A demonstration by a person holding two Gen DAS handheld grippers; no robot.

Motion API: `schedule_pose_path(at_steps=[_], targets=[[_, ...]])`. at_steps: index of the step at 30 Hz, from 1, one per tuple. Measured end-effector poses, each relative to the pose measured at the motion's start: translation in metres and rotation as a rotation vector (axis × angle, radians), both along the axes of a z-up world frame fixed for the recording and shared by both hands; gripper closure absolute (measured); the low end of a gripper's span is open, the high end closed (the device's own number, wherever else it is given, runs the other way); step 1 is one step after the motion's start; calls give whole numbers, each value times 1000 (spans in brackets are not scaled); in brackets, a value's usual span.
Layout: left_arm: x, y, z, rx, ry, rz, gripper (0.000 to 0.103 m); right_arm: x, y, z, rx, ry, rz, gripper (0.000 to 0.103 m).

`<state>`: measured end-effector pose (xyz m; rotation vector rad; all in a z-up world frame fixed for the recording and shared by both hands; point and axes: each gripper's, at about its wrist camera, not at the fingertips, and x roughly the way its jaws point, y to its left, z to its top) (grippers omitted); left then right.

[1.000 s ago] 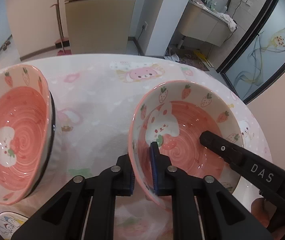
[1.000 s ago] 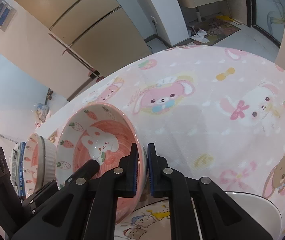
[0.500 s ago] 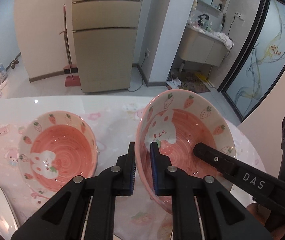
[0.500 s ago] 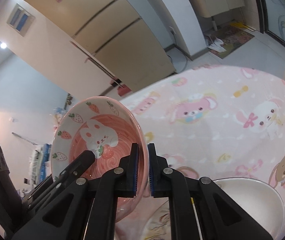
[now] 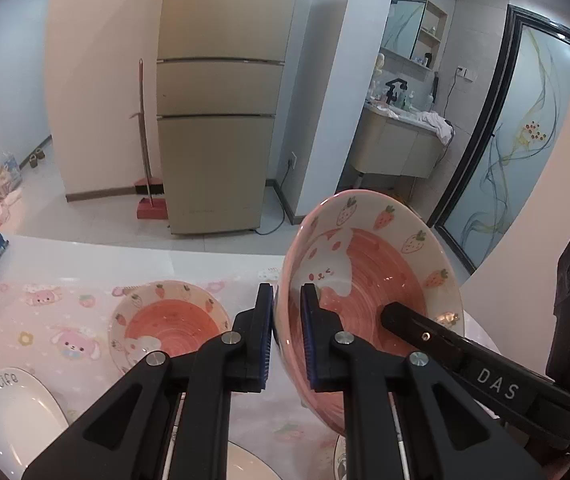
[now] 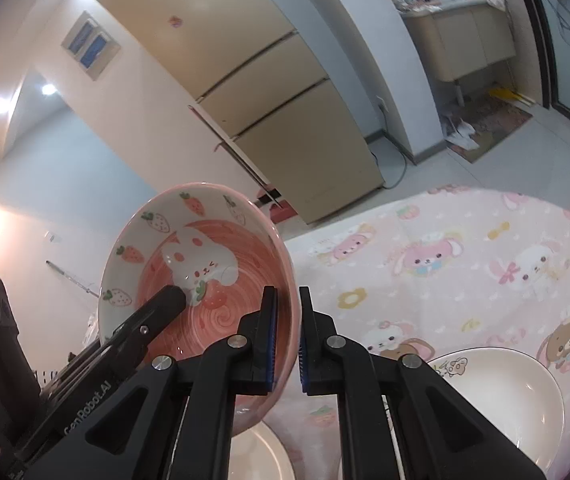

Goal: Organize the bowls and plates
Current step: 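Carry the pink bunny bowl with both grippers over the stacked bowls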

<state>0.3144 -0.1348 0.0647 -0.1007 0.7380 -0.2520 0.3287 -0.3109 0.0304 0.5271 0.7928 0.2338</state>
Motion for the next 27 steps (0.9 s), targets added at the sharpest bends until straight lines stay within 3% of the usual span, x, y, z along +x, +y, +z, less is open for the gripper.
schedule_pose_path(at_steps=[9, 14, 17, 24, 27], targets=[[-14, 24, 19, -74, -56, -16, 91, -17, 13, 24, -2, -62, 12, 93], [-25, 33, 34, -46, -93, 3, 91, -30, 29, 38, -21, -102, 14, 93], [-31, 34, 37, 38, -107, 29, 91, -37, 42, 46, -44, -123, 23, 92], [-33, 81, 37, -4, -71, 63, 91, -41, 86, 49, -84, -122, 77, 90], [-34, 93, 42, 24, -84, 90, 91, -33, 102, 56, -88, -120, 99, 90]])
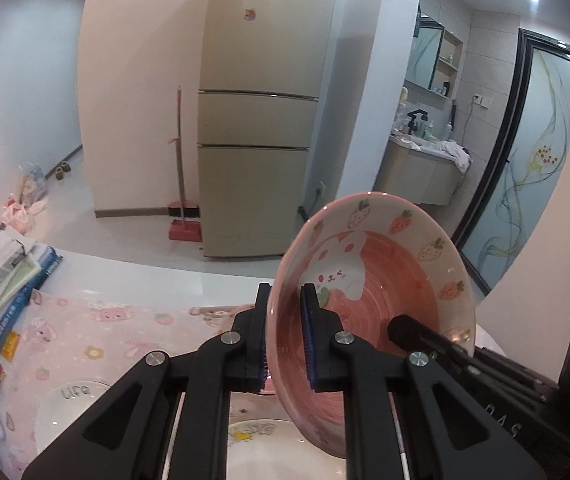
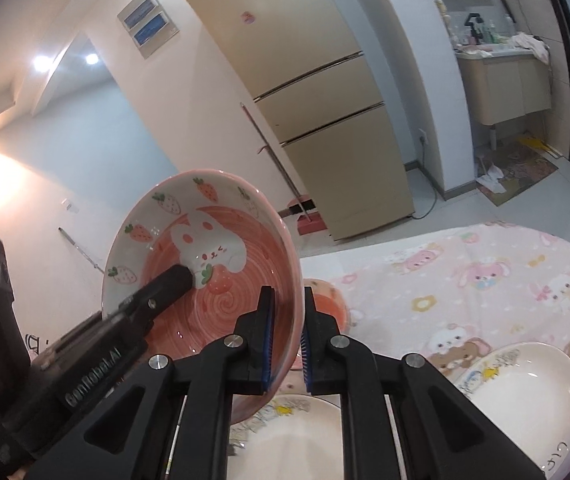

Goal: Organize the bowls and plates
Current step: 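Carry the pink bunny bowl with both grippers over the stacked bowls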

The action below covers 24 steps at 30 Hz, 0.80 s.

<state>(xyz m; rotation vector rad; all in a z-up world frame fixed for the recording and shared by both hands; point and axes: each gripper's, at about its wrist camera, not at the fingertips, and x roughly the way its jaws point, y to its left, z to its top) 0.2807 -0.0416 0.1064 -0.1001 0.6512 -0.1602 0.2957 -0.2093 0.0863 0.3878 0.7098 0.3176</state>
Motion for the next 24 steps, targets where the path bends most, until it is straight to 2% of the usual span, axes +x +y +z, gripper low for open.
schedule_pose_path(at_steps=[6, 11, 14, 19, 24], targets=[[7, 24, 8, -16, -31, 28, 91, 18, 24, 14, -3, -30, 20, 90], [20, 37, -13, -59, -26, -6, 91, 28, 37, -14, -21, -4, 31, 89], [36, 34, -33, -13, 25, 4, 91, 40, 42, -35, -44, 48, 28, 89], [54, 32, -61, -36, 110, -26, 91, 54, 41, -58, -60, 90, 3, 89], [62, 29, -76, 0, 151, -12, 91, 66, 47, -79, -77, 144, 15, 89]])
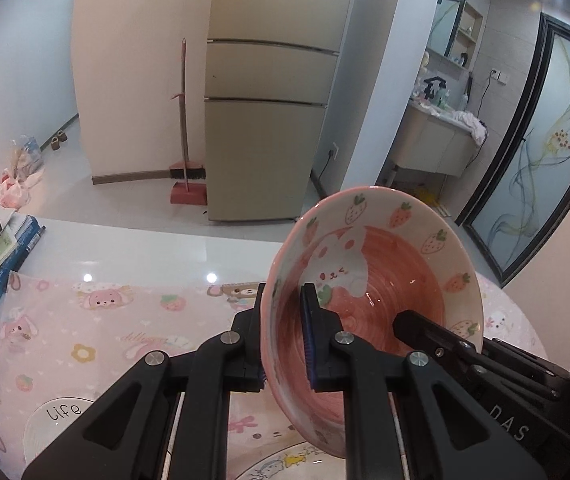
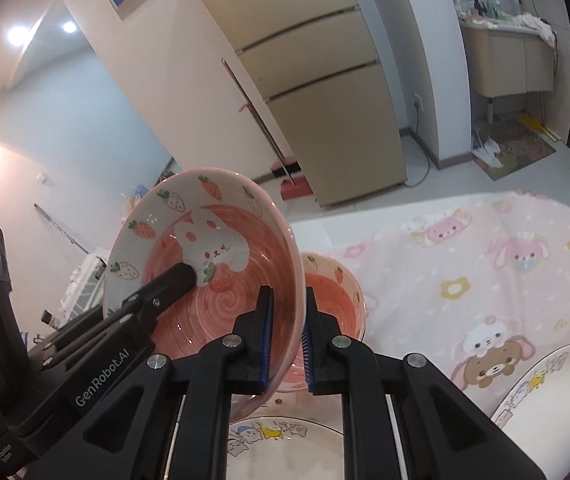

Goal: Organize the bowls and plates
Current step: 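Carry the pink bunny bowl with both grippers over the stacked bowls, then lower the bunny bowl onto the stacked bowls and open both grippers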

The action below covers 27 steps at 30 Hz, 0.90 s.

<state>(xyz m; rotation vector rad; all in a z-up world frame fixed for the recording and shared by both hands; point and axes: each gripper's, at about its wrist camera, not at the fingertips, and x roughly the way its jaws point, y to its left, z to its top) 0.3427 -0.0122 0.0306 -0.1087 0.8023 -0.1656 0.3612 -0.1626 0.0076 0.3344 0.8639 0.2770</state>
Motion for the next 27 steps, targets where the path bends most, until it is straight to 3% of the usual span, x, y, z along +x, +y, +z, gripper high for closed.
schedule_pose_path(at_steps=[9, 15, 21, 27], targets=[[13, 3, -26, 10, 77, -8, 91, 11, 7, -26, -66, 50, -7, 89], [16, -7, -40, 41, 82, 9, 91, 17, 8, -35, -120, 60, -12, 89], [22, -4, -50, -19, 119, -19, 91, 16, 11, -38, -178, 42, -5, 89], [20, -10, -51, 36, 88, -36, 91, 20, 5, -38, -190, 8, 19, 89]])
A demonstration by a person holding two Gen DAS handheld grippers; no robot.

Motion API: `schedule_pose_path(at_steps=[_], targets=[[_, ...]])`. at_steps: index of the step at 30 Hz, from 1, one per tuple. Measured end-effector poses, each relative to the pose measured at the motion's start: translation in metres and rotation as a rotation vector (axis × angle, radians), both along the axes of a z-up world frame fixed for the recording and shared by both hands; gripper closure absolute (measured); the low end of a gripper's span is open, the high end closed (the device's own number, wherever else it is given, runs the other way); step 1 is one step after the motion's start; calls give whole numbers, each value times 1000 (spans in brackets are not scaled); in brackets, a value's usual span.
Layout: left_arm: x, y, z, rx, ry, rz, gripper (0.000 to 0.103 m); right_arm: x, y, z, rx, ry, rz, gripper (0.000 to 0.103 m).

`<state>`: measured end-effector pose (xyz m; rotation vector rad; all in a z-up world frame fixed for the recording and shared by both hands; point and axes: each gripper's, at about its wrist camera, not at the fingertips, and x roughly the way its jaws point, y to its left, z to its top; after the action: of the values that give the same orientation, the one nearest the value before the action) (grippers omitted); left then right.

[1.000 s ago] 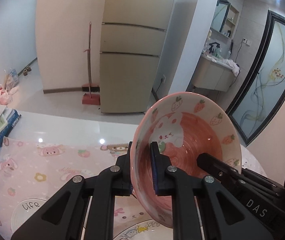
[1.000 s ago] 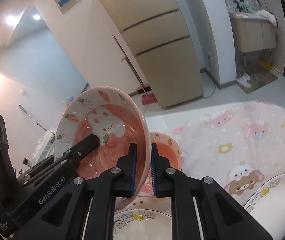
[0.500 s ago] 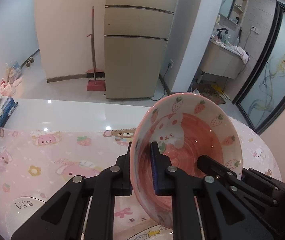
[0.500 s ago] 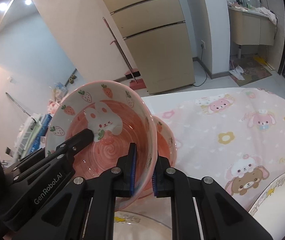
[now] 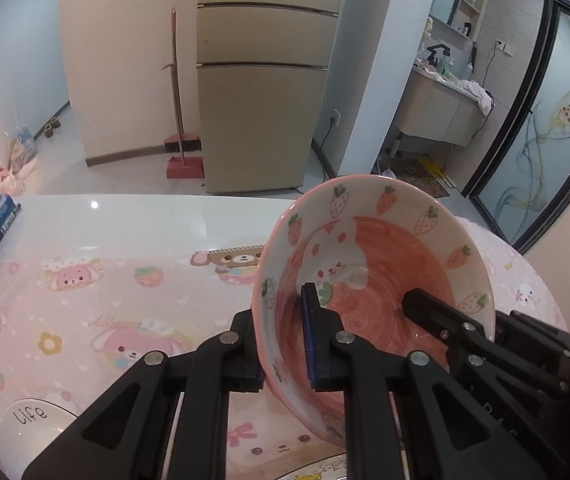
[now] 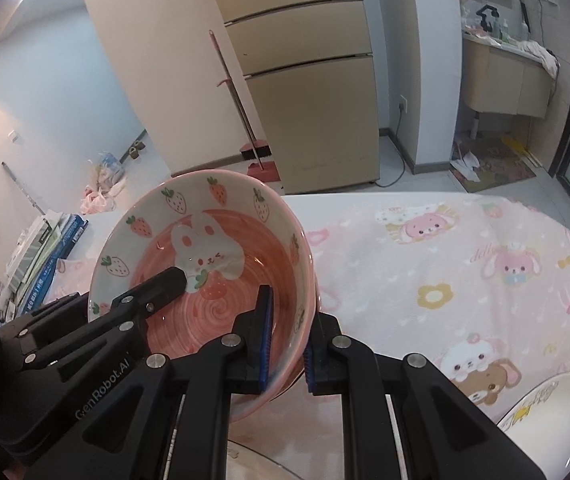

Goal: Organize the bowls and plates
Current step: 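Lower the bunny bowl onto the stacked bowls and open both grippers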

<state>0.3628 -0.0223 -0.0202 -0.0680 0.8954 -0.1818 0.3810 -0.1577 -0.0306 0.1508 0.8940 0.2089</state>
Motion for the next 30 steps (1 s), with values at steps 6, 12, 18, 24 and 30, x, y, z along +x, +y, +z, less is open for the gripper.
schedule_pose_path(at_steps=[6, 12, 18, 24, 30], targets=[[1, -4, -2, 35, 13, -24, 91, 3, -5, -1, 24, 32, 17, 89], [-4, -13, 8, 87, 37, -38, 90, -3, -1, 8, -21, 13, 9, 89], [-13, -11, 21, 123, -10, -21, 90, -13, 8, 21, -51, -42, 24, 88], [-8, -8, 11, 129, 13, -29, 90, -10, 12, 13, -51, -33, 33, 88], [-5, -9, 0, 131, 16, -40, 90, -6, 13, 5, -82, -40, 35, 88]])
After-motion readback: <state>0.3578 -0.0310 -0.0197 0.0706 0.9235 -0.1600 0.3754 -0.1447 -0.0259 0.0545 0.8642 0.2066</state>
